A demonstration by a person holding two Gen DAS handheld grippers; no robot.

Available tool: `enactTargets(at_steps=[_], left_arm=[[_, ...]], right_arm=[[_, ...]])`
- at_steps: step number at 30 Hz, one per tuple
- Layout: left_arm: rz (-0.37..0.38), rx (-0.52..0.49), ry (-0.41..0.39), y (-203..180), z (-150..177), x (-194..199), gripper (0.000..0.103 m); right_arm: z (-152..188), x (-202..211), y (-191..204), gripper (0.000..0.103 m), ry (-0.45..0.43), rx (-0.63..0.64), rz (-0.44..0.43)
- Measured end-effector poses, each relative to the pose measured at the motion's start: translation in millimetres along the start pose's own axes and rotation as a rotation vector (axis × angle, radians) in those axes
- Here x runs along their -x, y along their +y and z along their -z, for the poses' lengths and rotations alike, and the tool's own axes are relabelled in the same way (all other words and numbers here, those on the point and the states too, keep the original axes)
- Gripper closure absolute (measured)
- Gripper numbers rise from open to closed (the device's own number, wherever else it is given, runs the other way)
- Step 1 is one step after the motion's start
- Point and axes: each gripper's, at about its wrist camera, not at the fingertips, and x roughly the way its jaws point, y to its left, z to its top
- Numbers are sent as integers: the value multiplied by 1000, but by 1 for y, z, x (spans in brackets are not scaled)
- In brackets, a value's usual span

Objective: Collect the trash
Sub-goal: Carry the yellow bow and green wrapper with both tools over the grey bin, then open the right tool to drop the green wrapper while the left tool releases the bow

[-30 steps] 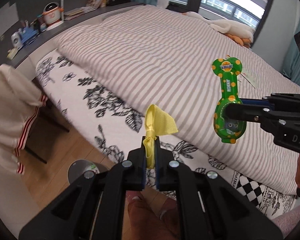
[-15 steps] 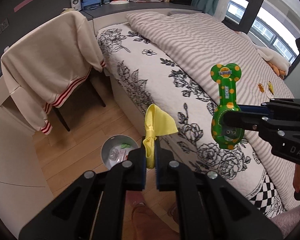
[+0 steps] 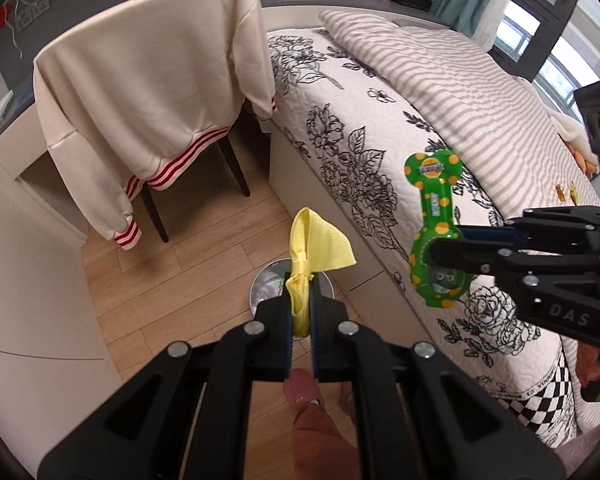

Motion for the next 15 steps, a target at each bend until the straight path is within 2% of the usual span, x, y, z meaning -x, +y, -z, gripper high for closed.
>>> enactTargets(at_steps=[6,8,10,15], left_arm=[[-13,63,19,14,0,-33,96],[-15,71,24,16,1,-44,96],[-17,78,31,17,2,-52,96],[-20,95,52,17,5,-69,96]], right_arm=[[-13,-52,-14,89,48,14,-28],[-16,-64,-19,84,56,13,-33],[-17,-73,-23,80,65,4,-39],[-16,-83,-34,80,87,-3,-46]])
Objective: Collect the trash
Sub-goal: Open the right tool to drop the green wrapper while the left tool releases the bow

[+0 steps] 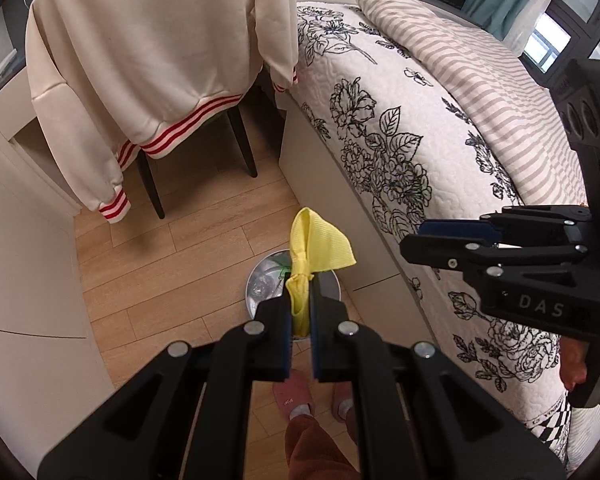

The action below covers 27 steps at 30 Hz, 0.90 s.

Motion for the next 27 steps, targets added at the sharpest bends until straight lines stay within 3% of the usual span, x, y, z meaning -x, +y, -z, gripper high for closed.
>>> enactTargets(at_steps=[5,17,27], left_arm=[[7,4,19,-5,-1,-13,96],[33,-1,51,-20,-7,-68,96],[23,30,109,-17,2,-127,90]], right_arm=[[6,-1,-16,73,13,-27,10],[18,4,-45,73,3,-62,45],[29,-33,-63,72,15,-77,60]])
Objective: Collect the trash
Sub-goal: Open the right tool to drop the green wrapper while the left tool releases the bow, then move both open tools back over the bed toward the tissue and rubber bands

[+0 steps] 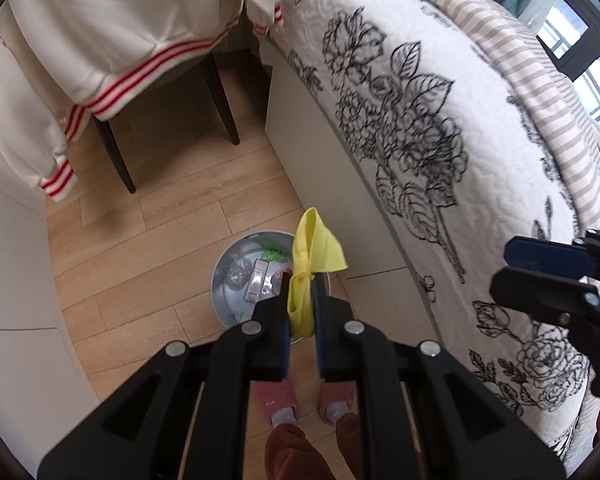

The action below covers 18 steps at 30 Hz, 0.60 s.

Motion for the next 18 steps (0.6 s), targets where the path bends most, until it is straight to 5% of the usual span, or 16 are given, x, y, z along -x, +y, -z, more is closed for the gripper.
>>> enactTargets(at_steps=[2,6,14,18], left_arm=[[3,16,14,3,1,-10,84],[-4,29,0,6,4,-16,51],[-18,22,-1,0,4,15,49],[-31,-3,-10,-10,2,50,39]], right_arm=[[2,-6,-3,72,1,-3,3],[4,-9,-7,72,2,-14,7],[5,18,-3,72,-11,-5,15],[4,47,3,72,-33,-15,17]])
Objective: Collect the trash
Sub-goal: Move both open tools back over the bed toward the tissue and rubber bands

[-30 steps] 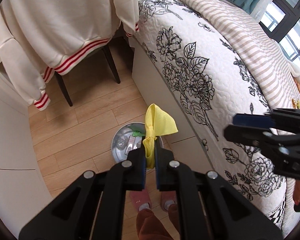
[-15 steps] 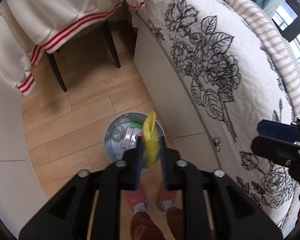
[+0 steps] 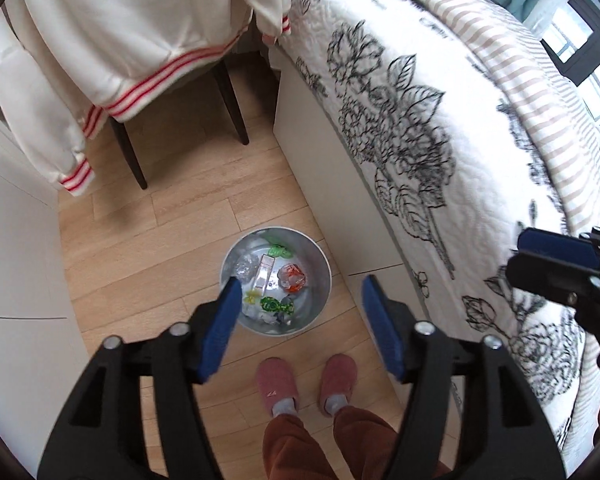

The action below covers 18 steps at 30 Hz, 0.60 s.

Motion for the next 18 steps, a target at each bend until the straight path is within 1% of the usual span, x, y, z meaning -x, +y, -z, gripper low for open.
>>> enactTargets(at_steps=[2,5,7,8,10,11,14,18], left_arm=[[15,-28,-11,-8,-3,23,39],[23,-80,-33,-24,-9,56,36],[19,-122,-54,-36,-13,77,31],[25,-153,-65,-43,-16,89,31],[46,-199,-81,-55,-20,107,30],[58,-225,-91,-62,-23,117,30],[89,-302,-117,-80,-30,139,25],[121,-400,-149,-103,-36,161,23]], right_arm=[[0,19,2,63,-17,-18,2],[3,49,5,61,-46,-37,16],[5,72,6,60,-60,-63,30],[6,81,7,60,-70,-76,40],[11,106,7,58,-103,-106,71],[12,116,7,52,-118,-121,86],[22,152,3,43,-183,-177,142],[39,192,-3,39,-266,-264,216]])
